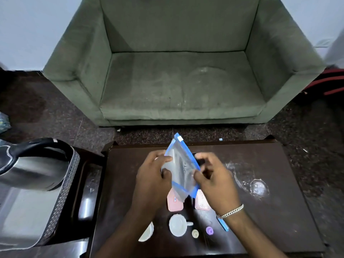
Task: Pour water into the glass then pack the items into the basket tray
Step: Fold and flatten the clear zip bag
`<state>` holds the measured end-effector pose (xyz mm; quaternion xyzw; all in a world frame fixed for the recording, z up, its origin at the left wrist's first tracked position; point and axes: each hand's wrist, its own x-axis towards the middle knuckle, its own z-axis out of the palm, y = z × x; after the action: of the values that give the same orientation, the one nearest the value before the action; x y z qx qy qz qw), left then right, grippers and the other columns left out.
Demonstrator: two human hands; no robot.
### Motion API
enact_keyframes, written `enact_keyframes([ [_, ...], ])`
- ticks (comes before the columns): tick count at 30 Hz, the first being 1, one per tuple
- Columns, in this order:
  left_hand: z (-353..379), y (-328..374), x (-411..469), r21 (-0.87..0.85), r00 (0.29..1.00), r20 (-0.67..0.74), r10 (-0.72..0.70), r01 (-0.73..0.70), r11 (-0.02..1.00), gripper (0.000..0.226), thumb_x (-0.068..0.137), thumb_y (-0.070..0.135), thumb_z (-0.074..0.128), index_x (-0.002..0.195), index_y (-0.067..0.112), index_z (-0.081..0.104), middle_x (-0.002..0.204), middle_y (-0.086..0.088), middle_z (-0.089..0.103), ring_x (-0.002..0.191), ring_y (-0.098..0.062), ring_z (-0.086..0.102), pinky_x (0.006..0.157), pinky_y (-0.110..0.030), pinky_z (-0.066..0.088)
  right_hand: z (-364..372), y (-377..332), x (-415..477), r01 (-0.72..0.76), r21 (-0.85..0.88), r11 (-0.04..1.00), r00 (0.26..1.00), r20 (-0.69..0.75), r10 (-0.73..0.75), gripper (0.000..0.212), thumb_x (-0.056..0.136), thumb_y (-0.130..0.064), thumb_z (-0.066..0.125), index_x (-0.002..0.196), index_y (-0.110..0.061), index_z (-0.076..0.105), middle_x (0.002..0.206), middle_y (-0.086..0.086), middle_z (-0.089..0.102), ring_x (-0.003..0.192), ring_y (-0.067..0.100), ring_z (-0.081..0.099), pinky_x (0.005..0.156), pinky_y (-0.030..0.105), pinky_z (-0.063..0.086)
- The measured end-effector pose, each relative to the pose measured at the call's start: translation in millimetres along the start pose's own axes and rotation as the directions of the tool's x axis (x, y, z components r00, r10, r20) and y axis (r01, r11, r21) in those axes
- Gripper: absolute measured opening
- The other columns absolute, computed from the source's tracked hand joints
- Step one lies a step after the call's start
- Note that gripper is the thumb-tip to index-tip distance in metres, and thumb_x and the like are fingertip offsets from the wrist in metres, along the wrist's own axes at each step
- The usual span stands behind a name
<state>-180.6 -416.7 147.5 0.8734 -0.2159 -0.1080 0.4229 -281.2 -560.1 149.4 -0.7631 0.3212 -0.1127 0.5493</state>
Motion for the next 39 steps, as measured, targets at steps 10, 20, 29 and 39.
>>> enact_keyframes([
  [10, -20.0, 27.9, -7.7, 0.068, 0.998, 0.008, 0.061, -0.061, 0.996, 0.049, 0.081, 0.012, 0.049, 0.124, 0.010, 0.072, 0.135, 0.010, 0.064, 0.114, -0.008, 0.065, 0.101, -0.031, 0.051, -7.3, -44.0, -24.4, 0.381, -0.452, 0.807, 0.862, -0.143, -0.487, 0.037, 0.082, 0.000, 0.067, 0.115, -0.015, 0.060, 0.111, 0.000, 0.050, 0.093, 0.026, 0.051, 0.083, 0.040, 0.046],
  [20, -22.1, 26.7, -26.5, 0.024, 0.990, 0.106, 0.097, -0.100, 0.995, 0.059, 0.086, -0.010, 0.058, 0.138, 0.017, 0.064, 0.148, 0.011, 0.056, 0.135, -0.006, 0.055, 0.110, -0.035, 0.048, 33.6, -77.6, -9.3, -0.110, -0.340, 0.934, 0.975, 0.146, 0.168, 0.035, 0.083, -0.013, 0.052, 0.110, -0.020, 0.073, 0.092, 0.007, 0.072, 0.089, 0.025, 0.066, 0.072, 0.023, 0.048],
  [29, -34.4, 29.6, -28.8, 0.015, 0.964, 0.160, 0.211, -0.216, 0.976, 0.065, 0.081, 0.001, 0.047, 0.141, 0.022, 0.061, 0.149, 0.027, 0.048, 0.133, 0.010, 0.048, 0.105, -0.010, 0.041, 46.8, -63.5, 40.2, 0.069, -0.605, 0.793, 0.836, 0.469, 0.285, 0.036, 0.100, -0.009, 0.054, 0.134, -0.001, 0.054, 0.142, 0.018, 0.054, 0.130, 0.031, 0.051, 0.068, 0.003, 0.038],
  [39, -36.2, 8.1, -11.8, 0.140, 0.990, 0.141, 0.026, -0.046, 0.989, 0.067, 0.083, -0.006, 0.058, 0.144, 0.021, 0.059, 0.158, 0.015, 0.043, 0.141, 0.001, 0.044, 0.109, -0.012, 0.032, 44.8, -77.1, 35.4, 0.536, -0.634, 0.557, 0.753, 0.658, 0.023, 0.009, 0.092, -0.009, 0.054, 0.091, -0.012, 0.063, 0.105, 0.012, 0.068, 0.099, 0.031, 0.062, 0.070, 0.027, 0.034],
])
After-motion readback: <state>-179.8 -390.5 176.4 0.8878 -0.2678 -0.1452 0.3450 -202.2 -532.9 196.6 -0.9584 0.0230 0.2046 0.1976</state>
